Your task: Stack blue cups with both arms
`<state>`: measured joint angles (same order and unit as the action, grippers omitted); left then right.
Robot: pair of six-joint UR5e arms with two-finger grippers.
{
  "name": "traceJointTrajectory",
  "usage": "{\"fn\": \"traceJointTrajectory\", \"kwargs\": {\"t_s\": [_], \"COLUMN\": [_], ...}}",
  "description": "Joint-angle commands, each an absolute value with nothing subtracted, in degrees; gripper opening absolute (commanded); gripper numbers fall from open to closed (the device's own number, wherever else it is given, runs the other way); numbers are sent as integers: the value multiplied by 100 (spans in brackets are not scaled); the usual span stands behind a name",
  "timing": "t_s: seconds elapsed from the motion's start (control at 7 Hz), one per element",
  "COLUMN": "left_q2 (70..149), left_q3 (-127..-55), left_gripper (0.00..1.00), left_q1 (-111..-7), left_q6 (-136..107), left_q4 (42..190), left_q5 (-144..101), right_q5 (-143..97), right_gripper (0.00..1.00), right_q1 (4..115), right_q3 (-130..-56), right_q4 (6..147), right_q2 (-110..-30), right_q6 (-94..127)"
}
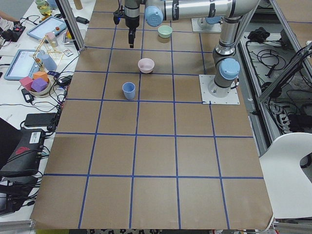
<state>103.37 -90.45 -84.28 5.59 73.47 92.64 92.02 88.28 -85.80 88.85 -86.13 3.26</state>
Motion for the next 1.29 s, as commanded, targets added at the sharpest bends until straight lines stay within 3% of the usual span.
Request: {"fn": "traceJointTrajectory", "kwargs": {"t_s": [0.0,0.43,0.57,0.71,0.86,1.14], "left_q2": [10774,11362,11486,11522,11522,11531], "left_q3": [-9438,-9624,-9615,-9598,-9598,-9536], "left_gripper": [100,99,67,27,0,0], "left_q1": [-7781,-7559,-7559,-7559,-7559,-7611], "left_q6": [1202,1170,1152,1151,1151,1134], "left_q4": [6718,6048,5916,5906,5898,5714], "left_q5": [9281,9667,9668,9668,9659,9607], "right_q5": [9202,9220,9272,9203,9220,9272], "right_gripper": [100,100,100,100,100,100], "right_q1": [8798,8736,8632,8292,8053,7937], "right_q3": [-8578,-8561,-8534,-8508,-8473,-8237], "right_q4": [8886,8921,9165,9341,9430,10028], "right_q2": [-8596,-8552,-8534,-8456,-8168,-7561], "right_q6": [316,378,326,308,290,20]}}
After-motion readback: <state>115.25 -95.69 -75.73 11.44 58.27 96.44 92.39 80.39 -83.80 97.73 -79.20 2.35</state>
